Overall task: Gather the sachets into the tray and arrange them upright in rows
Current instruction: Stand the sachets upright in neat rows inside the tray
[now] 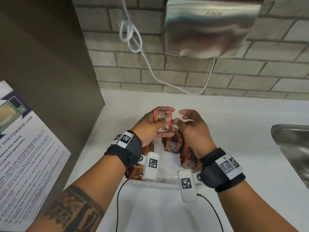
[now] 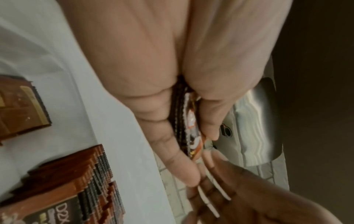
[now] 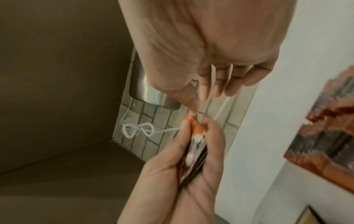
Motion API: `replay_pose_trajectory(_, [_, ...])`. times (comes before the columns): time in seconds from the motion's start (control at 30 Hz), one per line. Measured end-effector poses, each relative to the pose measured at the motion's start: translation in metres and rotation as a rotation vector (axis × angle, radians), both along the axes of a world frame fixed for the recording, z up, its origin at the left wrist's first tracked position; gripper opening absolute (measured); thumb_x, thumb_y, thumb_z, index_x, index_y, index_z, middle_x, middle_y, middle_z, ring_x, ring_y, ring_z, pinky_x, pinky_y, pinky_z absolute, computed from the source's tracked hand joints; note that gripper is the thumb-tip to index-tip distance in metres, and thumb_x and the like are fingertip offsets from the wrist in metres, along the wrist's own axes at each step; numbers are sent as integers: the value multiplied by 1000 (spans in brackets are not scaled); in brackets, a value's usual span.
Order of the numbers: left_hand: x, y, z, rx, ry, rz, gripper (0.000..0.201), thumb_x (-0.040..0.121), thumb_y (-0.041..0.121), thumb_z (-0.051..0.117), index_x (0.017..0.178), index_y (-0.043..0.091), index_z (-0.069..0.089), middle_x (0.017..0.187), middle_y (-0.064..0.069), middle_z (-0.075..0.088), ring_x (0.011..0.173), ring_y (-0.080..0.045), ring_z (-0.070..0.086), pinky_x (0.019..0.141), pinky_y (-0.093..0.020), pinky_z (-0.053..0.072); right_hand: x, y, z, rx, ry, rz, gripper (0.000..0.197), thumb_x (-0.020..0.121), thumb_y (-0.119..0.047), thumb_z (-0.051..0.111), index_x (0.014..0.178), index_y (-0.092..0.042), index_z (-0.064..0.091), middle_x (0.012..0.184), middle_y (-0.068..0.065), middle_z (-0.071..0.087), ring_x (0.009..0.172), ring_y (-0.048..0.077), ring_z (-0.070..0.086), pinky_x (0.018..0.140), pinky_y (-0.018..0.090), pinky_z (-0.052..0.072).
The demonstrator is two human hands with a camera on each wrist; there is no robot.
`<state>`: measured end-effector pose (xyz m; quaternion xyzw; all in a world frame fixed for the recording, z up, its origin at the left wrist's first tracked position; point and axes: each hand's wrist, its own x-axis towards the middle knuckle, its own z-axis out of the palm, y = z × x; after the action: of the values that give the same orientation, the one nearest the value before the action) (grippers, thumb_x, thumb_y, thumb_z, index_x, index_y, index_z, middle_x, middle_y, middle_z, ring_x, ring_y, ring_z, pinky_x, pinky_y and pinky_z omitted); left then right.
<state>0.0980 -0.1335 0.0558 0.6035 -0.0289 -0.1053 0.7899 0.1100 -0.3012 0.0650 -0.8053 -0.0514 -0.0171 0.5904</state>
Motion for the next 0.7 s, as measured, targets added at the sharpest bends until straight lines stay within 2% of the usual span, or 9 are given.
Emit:
replay_pose_trajectory(0.07, [-1, 2, 1, 40, -19, -5, 30, 97, 13, 63, 127, 14, 61, 98, -5, 69, 89, -23, 68, 75, -36, 61, 6, -5, 9, -47, -46, 57, 20, 93, -27, 69, 111, -23, 64, 103, -5, 67, 91, 9, 64, 73, 20, 47])
replay_pose_trajectory(0.13, [-3, 1, 2, 75, -37, -35, 26, 90, 16, 70, 115, 19, 64, 95, -2, 68, 84, -23, 69, 71, -36, 61, 12, -8, 17, -106, -52, 152, 17, 91, -30, 71, 107, -25, 66, 98, -6, 70, 89, 8, 67, 77, 22, 51])
replay_pose_trajectory(0.2, [-3, 0, 1, 92, -46, -45, 23, 89, 12, 72, 109, 21, 64, 94, -2, 68, 85, -24, 70, 71, -39, 62, 19, -9, 21, -154, -65, 193, 12, 89, -28, 74, 99, -26, 70, 91, -7, 73, 86, 9, 69, 82, 28, 54])
replay_pose_trajectory(0.27, [-1, -1, -3, 126, -58, -44, 28, 89, 4, 73, 108, 22, 63, 92, 3, 70, 88, -20, 71, 75, -41, 62, 23, -9, 26, -149, -73, 242, 6, 87, -24, 77, 91, -22, 73, 86, -5, 74, 82, 10, 70, 84, 30, 56])
replay_pose_trajectory(0.33, [-1, 0, -5, 157, -67, -48, 37, 86, -2, 74, 110, 23, 61, 92, 10, 70, 90, -14, 70, 77, -40, 62, 24, -11, 30, -147, -71, 288, 4, 88, -20, 76, 90, -17, 74, 85, -3, 75, 79, 8, 70, 82, 25, 56])
replay_pose_trajectory(0.43, [0, -2, -9, 176, -74, -48, 44, 82, -7, 76, 111, 22, 58, 95, 7, 66, 91, -15, 68, 78, -42, 62, 24, -12, 35, -228, -104, 340, 3, 89, -17, 74, 92, -17, 75, 85, -5, 74, 75, 0, 66, 74, 9, 49])
replay_pose_trajectory(0.57, [2, -7, -12, 222, -62, -10, 45, 80, -6, 79, 114, 17, 58, 97, -1, 66, 89, -18, 69, 72, -40, 63, 26, -15, 33, -314, -120, 322, 4, 87, -20, 76, 87, -24, 76, 82, -10, 74, 74, -2, 63, 71, 7, 46])
replay_pose_trajectory(0.7, [1, -10, -20, 350, -62, 41, 43, 79, 4, 84, 114, 18, 63, 100, -6, 72, 85, -23, 72, 65, -37, 63, 24, -18, 30, -415, -159, 302, 5, 88, -19, 75, 85, -23, 75, 82, -11, 73, 71, -7, 60, 68, 2, 40])
